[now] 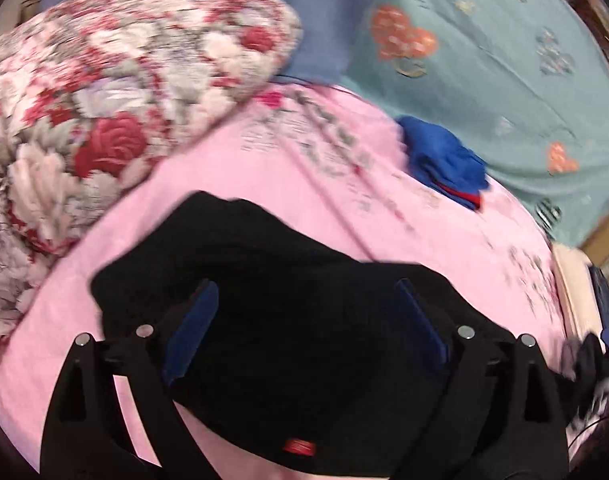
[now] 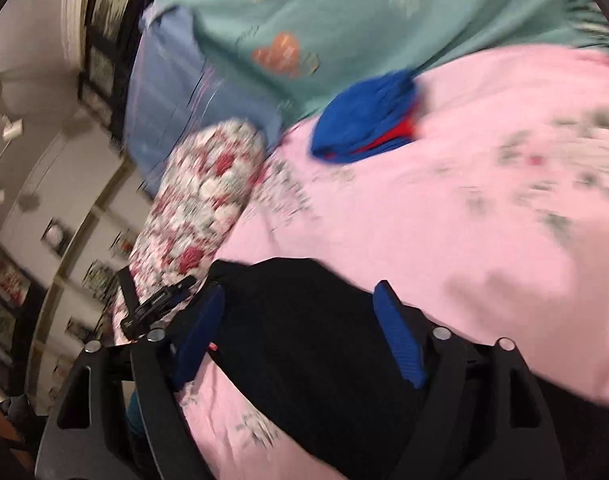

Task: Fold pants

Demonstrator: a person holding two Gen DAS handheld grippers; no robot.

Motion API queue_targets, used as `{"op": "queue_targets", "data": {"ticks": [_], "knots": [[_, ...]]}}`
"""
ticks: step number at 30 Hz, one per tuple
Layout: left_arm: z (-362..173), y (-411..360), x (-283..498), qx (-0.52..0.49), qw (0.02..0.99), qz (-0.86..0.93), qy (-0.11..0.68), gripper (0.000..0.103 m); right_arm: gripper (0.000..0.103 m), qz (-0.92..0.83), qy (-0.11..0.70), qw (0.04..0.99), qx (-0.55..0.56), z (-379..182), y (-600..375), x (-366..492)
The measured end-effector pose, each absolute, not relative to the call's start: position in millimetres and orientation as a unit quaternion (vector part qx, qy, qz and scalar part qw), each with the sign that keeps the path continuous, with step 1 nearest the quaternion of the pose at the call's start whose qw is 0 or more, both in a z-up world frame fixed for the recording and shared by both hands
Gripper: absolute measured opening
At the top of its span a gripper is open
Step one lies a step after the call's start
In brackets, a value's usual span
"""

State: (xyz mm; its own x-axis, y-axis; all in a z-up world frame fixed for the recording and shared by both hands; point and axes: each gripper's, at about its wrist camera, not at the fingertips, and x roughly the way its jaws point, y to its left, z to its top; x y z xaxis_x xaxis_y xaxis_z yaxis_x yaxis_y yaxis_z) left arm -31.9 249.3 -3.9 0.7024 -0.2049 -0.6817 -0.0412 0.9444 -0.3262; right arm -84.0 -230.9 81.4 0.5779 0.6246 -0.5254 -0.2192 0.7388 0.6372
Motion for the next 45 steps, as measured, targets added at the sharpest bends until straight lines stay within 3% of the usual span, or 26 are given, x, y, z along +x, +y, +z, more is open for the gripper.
{"op": "queue_targets", "data": {"ticks": [5,11,28,29,31,32,35,45], "knots": [[-7.3,192.0,-43.6,-0.120,0.902,-0.115,0.398,0.093,0.084,0.089,0.355,0.871,0.327,65.9,-321.9,-222.4],[-9.4,159.8,-51.3,-0.102,0.896,-0.145,0.408,0.093,0.084,-0.064,0.397,0.821,0.404,-3.5,-368.8,-298.2],[-7.9,156.7,-60.2,-0.092,0.894,-0.134,0.416,0.094,0.084,-0.073,0.394,0.823,0.402,-52.1,-380.5,-245.8],[-8.1,157.4,-60.7,-0.092,0.895,-0.134,0.416,0.094,0.081,-0.069,0.394,0.826,0.397,-53.0,-378.8,-242.1],[-8.2,160.2,-61.7,-0.092,0.896,-0.134,0.414,0.094,0.055,-0.062,0.396,0.824,0.401,-56.5,-378.1,-239.9],[-8.3,161.2,-61.9,-0.094,0.896,-0.134,0.413,0.094,0.050,-0.070,0.397,0.824,0.398,-57.6,-379.0,-242.0],[-6.9,167.6,-63.2,-0.103,0.897,-0.136,0.409,0.094,0.018,-0.066,0.386,0.823,0.411,-59.5,-380.6,-250.2],[0.4,208.2,-79.5,-0.146,0.902,-0.147,0.378,0.095,0.018,-0.012,0.363,0.861,0.355,12.8,-306.4,-211.2]]}}
